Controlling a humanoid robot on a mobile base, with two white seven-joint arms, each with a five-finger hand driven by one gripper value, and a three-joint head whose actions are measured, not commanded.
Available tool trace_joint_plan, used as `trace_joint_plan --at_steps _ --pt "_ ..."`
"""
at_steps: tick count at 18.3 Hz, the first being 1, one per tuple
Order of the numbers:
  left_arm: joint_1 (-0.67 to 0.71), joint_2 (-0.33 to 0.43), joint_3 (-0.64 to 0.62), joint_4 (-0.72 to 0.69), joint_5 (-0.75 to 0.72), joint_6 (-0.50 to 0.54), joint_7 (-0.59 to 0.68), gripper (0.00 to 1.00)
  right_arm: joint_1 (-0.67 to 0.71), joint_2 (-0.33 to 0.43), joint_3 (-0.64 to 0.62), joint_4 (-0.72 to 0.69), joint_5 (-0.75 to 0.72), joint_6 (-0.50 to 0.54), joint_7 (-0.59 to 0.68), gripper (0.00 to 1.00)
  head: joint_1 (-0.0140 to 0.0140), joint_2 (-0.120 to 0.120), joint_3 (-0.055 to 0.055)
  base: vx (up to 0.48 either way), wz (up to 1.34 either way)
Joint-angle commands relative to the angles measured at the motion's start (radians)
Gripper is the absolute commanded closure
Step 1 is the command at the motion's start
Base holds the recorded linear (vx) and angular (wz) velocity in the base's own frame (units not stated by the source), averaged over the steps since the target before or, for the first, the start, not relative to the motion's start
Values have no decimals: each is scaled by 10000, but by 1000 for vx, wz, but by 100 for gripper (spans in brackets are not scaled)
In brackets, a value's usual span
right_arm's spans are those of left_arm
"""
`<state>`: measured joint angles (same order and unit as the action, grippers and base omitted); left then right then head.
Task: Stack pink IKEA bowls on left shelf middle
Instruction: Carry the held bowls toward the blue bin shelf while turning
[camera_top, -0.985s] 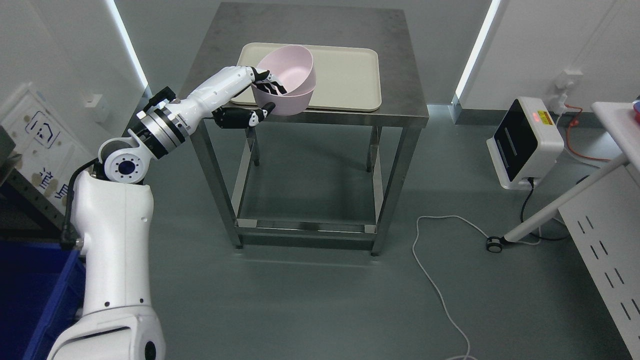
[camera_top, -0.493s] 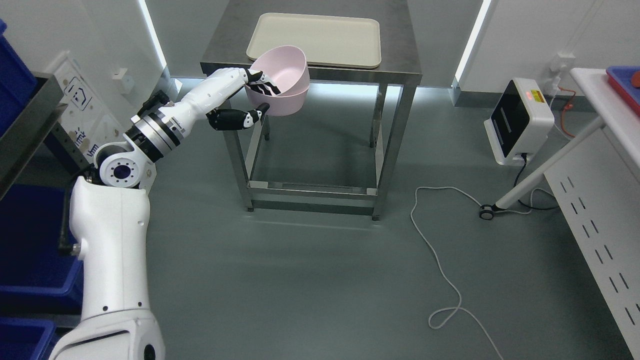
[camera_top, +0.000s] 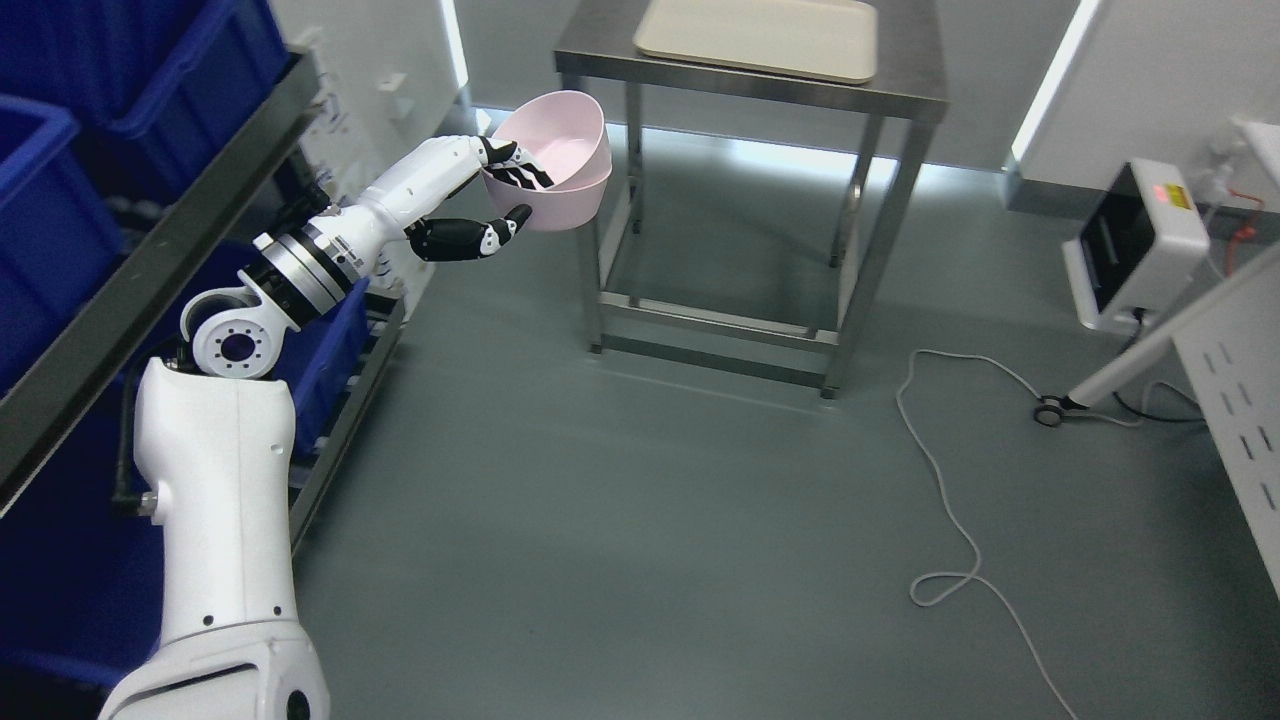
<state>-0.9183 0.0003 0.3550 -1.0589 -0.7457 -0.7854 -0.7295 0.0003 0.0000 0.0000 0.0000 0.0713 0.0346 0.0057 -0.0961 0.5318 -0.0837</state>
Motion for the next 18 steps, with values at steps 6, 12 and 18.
trace_joint_plan --at_steps 6,12,18 --pt "-82 534 622 -41 2 0 -7 100 58 -175 -107 -338 -713 6 4 0 0 0 0 -229 871" --pt "-404 518 775 -41 2 0 9 100 58 -175 -107 -338 -713 6 4 0 0 0 0 -110 694" --pt "-711 1022 1265 -26 2 0 -7 100 58 -175 -107 -338 -713 6 4 0 0 0 0 -54 490"
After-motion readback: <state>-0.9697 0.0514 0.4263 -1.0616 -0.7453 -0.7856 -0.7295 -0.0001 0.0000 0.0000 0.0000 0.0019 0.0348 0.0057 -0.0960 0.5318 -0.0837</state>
